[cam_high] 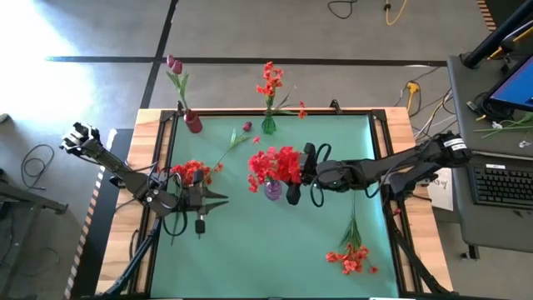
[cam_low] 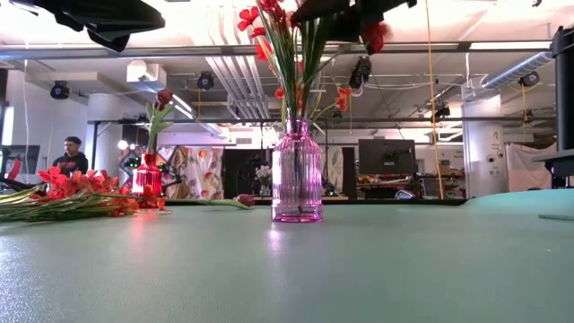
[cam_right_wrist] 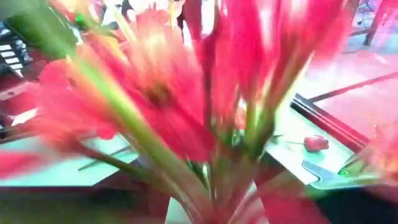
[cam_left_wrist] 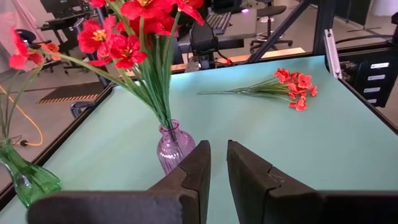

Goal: Sort flowers into vase by color
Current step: Put the orange flowers into the purple vase

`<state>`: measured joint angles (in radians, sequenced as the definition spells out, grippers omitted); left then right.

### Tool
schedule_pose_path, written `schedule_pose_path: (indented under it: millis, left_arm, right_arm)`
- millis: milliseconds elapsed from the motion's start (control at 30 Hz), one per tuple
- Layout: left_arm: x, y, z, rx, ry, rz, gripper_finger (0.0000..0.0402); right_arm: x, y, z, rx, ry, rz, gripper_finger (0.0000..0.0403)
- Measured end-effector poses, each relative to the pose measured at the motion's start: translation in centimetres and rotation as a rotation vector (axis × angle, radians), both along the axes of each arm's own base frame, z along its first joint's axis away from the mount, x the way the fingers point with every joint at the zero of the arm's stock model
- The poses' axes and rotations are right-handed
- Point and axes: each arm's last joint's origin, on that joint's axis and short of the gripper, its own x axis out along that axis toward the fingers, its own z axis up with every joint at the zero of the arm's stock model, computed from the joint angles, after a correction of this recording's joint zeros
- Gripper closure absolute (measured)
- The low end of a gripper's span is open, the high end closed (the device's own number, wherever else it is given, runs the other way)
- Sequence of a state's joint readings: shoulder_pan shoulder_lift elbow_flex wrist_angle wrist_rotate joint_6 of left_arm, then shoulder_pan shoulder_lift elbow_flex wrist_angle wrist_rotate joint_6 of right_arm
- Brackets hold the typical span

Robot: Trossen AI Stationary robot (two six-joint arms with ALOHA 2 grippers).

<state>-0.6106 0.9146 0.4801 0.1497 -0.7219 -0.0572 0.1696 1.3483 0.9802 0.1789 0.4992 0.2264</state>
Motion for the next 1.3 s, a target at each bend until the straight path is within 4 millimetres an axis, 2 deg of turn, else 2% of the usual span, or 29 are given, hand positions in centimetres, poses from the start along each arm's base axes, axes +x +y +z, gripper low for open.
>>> schedule_pose_path:
  millis: [333,833,1000,1300]
  left_arm:
    - [0.0,0.0,0.0,-0.013,-0.002,0.008,0.0363]
    - [0.0,0.1,0.0,-0.056,-0.017,0.063,0.0363]
    - [0.0,0.2,0.0,-0.074,-0.024,0.082,0.0363]
    - [0.0,0.2,0.1,-0.097,-0.04,0.102,0.0363]
  right_arm:
    - [-0.2,0.0,0.1,-0.013,0.015,0.006,0.0186]
    - [-2.2,-0.3,1.4,0.011,0.045,0.0,0.0076]
    - [-3.0,-0.4,1.9,0.025,0.052,-0.002,0.0064]
    - [-3.7,-0.4,2.8,0.051,0.022,0.048,0.0066]
